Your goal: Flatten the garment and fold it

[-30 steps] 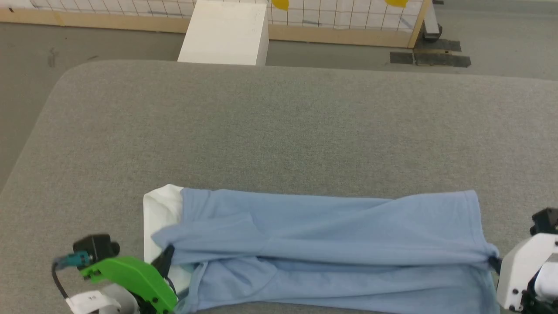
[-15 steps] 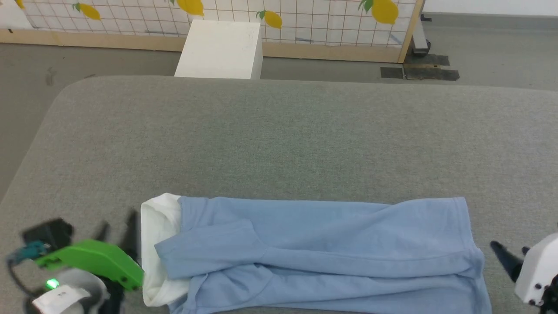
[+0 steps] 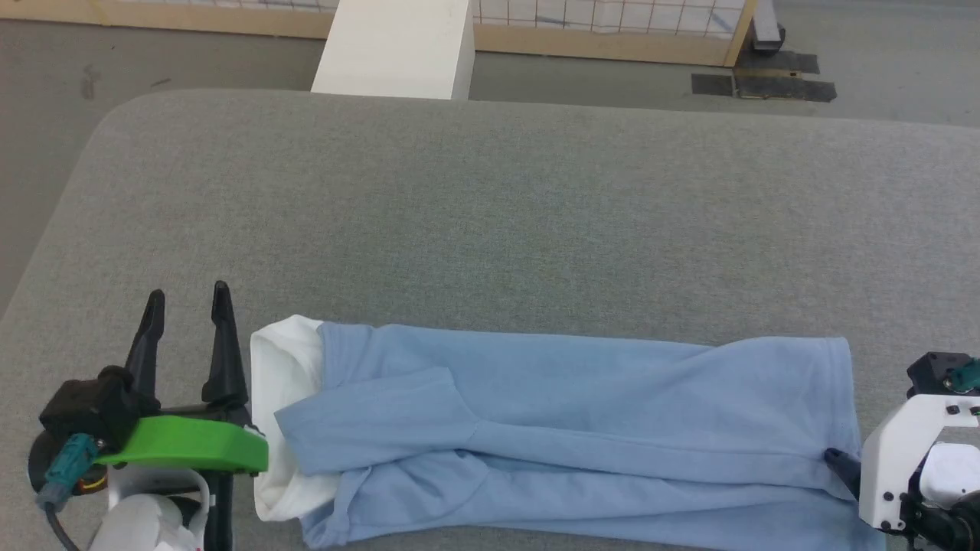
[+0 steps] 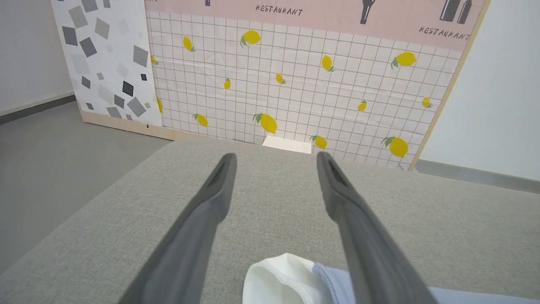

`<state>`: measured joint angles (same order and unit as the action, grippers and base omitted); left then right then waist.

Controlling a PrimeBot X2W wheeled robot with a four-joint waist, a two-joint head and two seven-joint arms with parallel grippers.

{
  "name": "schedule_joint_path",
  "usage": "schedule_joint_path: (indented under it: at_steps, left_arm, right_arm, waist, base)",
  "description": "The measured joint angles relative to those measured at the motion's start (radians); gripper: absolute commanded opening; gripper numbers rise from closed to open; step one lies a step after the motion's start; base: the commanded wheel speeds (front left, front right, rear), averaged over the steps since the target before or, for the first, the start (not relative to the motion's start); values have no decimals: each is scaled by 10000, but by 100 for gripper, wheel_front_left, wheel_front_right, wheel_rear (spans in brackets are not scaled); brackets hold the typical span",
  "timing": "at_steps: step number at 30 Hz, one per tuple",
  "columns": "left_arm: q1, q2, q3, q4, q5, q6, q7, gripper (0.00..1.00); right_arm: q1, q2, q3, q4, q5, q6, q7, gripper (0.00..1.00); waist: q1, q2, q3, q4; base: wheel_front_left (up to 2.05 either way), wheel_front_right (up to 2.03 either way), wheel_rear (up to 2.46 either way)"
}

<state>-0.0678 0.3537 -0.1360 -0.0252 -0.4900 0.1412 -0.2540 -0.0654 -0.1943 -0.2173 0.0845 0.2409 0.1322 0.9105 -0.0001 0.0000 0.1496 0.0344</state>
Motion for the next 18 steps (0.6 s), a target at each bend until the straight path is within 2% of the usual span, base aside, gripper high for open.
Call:
schedule_joint_path:
  at_steps: [5, 6, 7, 8, 14, 18]
  left_arm:
    - [11, -604, 384, 82, 368, -366, -27, 100]
    - [11, -694, 466, 107, 430, -428, -29, 100]
    - [15, -761, 529, 130, 458, -462, -29, 100]
    - [25, -825, 606, 146, 518, -533, -29, 100]
    - [62, -1078, 951, 257, 865, -798, -29, 100]
    - [81, -1210, 1174, 309, 968, -874, -29, 100]
  right_arm:
    - [-264, -280, 520, 709, 238, -2, -268, 100]
    - [-321, -330, 564, 803, 341, -2, -265, 43]
    - [-364, -366, 589, 859, 445, -2, -265, 27]
    - [-399, -403, 612, 909, 583, -2, -265, 0]
    - [-573, -575, 437, 1055, 1104, 6, -265, 0]
    - [-591, -980, -316, 1221, 1099, 6, -257, 0]
  waist:
    - [0, 0, 166, 80]
    - [0, 0, 182, 82]
    - [0, 0, 194, 82]
    - [0, 0, 204, 80]
    - [0, 0, 213, 31]
    - [0, 0, 214, 16]
  base:
    - [0, 0, 0]
    - [0, 0, 0]
    - [0, 0, 0]
    - [0, 0, 0]
    - [0, 0, 0]
    - [0, 0, 0]
